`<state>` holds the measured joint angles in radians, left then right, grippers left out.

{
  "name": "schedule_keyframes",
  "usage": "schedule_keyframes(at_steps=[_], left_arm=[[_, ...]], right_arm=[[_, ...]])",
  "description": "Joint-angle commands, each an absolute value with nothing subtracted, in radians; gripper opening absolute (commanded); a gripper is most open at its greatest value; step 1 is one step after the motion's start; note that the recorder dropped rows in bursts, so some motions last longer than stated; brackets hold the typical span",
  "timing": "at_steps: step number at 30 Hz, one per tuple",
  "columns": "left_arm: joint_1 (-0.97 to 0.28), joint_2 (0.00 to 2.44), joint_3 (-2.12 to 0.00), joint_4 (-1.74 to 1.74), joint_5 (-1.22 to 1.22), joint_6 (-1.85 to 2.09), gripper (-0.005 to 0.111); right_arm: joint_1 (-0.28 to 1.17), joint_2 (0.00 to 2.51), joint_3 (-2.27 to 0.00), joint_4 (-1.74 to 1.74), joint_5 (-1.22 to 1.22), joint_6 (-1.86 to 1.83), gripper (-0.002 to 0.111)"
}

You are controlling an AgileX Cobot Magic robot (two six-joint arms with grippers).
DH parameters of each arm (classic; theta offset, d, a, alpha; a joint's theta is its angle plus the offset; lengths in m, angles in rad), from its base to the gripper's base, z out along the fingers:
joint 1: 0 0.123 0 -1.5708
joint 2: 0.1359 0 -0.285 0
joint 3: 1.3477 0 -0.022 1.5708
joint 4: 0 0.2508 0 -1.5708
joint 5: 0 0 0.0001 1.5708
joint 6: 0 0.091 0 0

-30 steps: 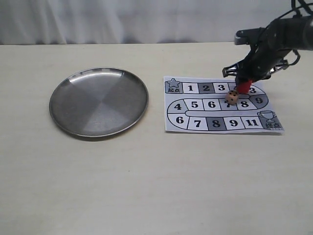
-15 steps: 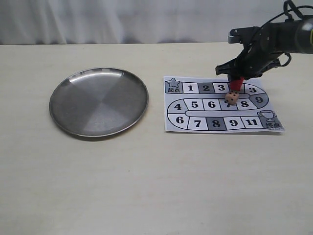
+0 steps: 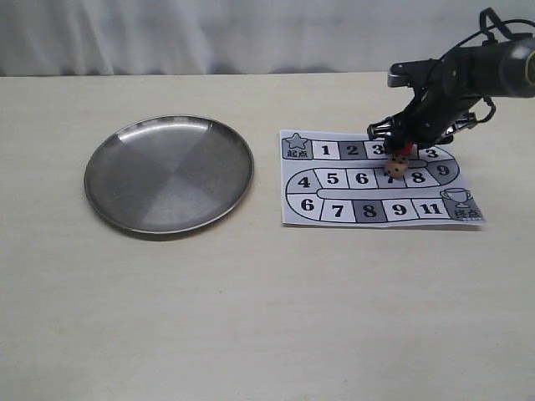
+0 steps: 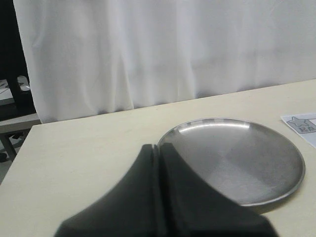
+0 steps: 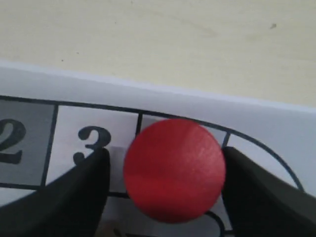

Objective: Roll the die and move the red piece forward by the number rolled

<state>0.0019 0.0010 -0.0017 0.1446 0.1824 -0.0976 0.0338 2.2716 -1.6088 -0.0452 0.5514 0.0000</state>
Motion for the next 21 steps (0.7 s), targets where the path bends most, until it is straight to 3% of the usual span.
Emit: schedule_keyframes(at_steps=[1, 3, 4, 8, 11, 21], left_arm=[[-0.001, 0.0, 0.0, 0.145, 0.173, -0.099, 0.0], [-0.001, 0.0, 0.0, 0.145, 0.173, -0.099, 0.0], [-0.001, 0.0, 0.0, 0.145, 0.173, -0.099, 0.0], [-0.001, 0.0, 0.0, 0.145, 0.173, -0.099, 0.0], [-0.001, 0.0, 0.0, 0.145, 0.173, -0.099, 0.0], [-0.001, 0.0, 0.0, 0.145, 0.173, -0.099, 0.0]], right_arm=[[0.037, 2.156, -1.61, -0.048, 0.563, 0.0, 0.071], [0.037, 2.041, -1.61, -0.05, 0.606, -0.029, 0.066], [0.037, 1.978, -1.61, -0.05, 0.645, -0.076, 0.057], [0.037, 1.673, -1.605, -0.076, 0.84, -0.172, 0.004], [0.037, 1.455, -1.496, -0.065, 0.826, -0.172, 0.005], [0.037, 0.88, -0.836, 0.106, 0.445, -0.172, 0.005]])
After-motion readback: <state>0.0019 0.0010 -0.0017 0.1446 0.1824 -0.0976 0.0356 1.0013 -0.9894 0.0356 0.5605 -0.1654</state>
